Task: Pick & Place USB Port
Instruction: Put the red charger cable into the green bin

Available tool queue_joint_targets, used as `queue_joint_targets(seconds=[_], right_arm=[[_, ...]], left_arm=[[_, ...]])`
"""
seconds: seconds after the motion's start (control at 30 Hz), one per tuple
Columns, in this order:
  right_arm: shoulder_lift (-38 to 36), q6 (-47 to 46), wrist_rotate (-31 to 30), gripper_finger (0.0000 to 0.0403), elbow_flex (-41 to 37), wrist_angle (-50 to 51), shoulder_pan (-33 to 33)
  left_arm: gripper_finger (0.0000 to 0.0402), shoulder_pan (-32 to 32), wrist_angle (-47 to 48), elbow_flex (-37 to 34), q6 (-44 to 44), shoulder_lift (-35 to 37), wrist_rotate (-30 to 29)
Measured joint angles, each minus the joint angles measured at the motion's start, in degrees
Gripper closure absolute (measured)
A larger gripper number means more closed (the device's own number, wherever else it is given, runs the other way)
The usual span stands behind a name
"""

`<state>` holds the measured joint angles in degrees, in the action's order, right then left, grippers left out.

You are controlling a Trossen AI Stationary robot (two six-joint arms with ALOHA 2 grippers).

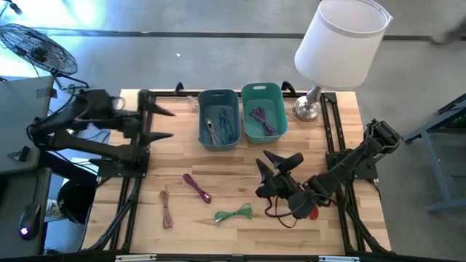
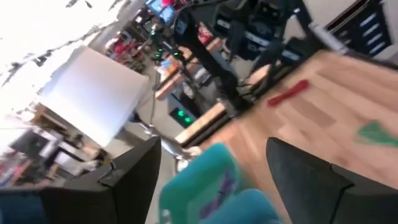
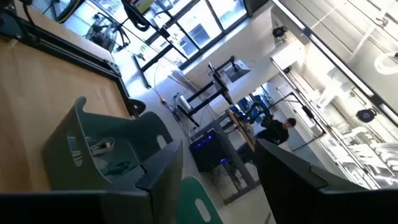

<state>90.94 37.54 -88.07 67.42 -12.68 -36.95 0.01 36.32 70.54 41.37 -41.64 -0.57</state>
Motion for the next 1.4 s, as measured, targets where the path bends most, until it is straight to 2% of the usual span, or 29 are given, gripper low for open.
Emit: queue_joint_targets(seconds=[0.13, 0.3, 0.43, 0.73, 0.97, 1.13, 1.27, 1.4], right_arm=[[0.0, 0.3, -1.7, 0.0211, 0.0, -0.7, -2.7], [-1.6, 2.3, -2.0, 0.0211, 0.0, -9.2, -8.3], [-4.7, 2.0, -2.1, 0.0211, 0.0, -15.3, -13.1], [-11.1, 2.5, -2.0, 0.0208, 0.0, -14.6, -19.5], [-21.2, 3.4, -2.0, 0.0207, 0.0, -2.8, -19.6], [-28.9, 0.4, -2.0, 0.0208, 0.0, 6.3, -17.2], [-33.8, -9.0, -2.0, 0.0208, 0.0, 17.9, -14.2], [-37.3, -23.7, -1.6, 0.0208, 0.0, 34.0, -12.4]], left_arm=[[0.0118, -4.5, 6.0, 0.0, -4.6, 3.0, -3.7], [0.0118, -8.8, 10.7, -0.1, -7.9, 3.3, -5.6], [0.0118, -11.5, 10.0, -2.1, -8.6, 2.6, -6.1], [0.0118, -14.9, 9.6, -5.1, -8.2, 2.1, -8.9], [0.0118, -15.9, 9.6, -5.2, -8.7, 2.1, -9.7], [0.0118, -15.9, 9.6, -5.2, -8.7, 2.1, -10.2], [0.0118, -15.9, 9.6, -5.2, -8.7, 2.1, -10.8], [0.0118, -15.9, 9.6, -5.2, -8.5, 2.2, -11.1]])
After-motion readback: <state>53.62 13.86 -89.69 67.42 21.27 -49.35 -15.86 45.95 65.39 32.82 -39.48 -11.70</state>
